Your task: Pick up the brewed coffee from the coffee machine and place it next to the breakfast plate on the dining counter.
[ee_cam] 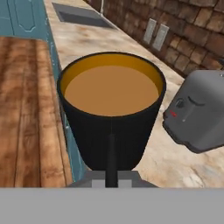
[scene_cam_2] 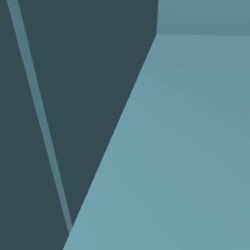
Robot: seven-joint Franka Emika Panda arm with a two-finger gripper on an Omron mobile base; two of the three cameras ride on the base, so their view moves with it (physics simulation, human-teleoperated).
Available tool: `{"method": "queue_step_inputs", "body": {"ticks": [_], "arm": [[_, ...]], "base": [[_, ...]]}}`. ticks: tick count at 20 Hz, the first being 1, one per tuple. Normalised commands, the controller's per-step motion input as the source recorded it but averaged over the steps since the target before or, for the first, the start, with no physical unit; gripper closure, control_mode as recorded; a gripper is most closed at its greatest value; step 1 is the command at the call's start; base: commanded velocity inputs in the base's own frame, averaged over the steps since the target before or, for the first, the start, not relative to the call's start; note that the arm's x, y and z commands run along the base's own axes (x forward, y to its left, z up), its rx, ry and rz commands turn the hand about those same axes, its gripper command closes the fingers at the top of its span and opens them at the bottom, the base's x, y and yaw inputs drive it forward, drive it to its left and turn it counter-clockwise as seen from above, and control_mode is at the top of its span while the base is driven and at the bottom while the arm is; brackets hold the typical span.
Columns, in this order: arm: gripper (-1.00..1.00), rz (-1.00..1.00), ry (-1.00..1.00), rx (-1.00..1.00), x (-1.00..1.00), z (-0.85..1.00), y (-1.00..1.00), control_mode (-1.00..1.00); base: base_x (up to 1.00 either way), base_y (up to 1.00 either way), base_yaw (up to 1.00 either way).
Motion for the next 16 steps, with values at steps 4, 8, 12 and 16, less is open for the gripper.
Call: {"method": "queue_step_inputs", "body": {"ticks": [4,8,12,16], "arm": [[1.00,0.08,-0.02,-0.08,-0.19,0.33,0.22,-1.00],[1.00,0.03,0.00,-0.10,-0.09,0.28,0.32,-1.00],[1.00,0.00,0.00,0.00,0.00,0.00,0.00,1.00],[1.00,0.00,0.00,0.00,0.00,0.00,0.00,1.00]], "base": [[0.00,0.00,0.00],[0.00,0.00,0.00],[-0.47,0.50,0.36],[-0.35,0.54,0.82]]}}
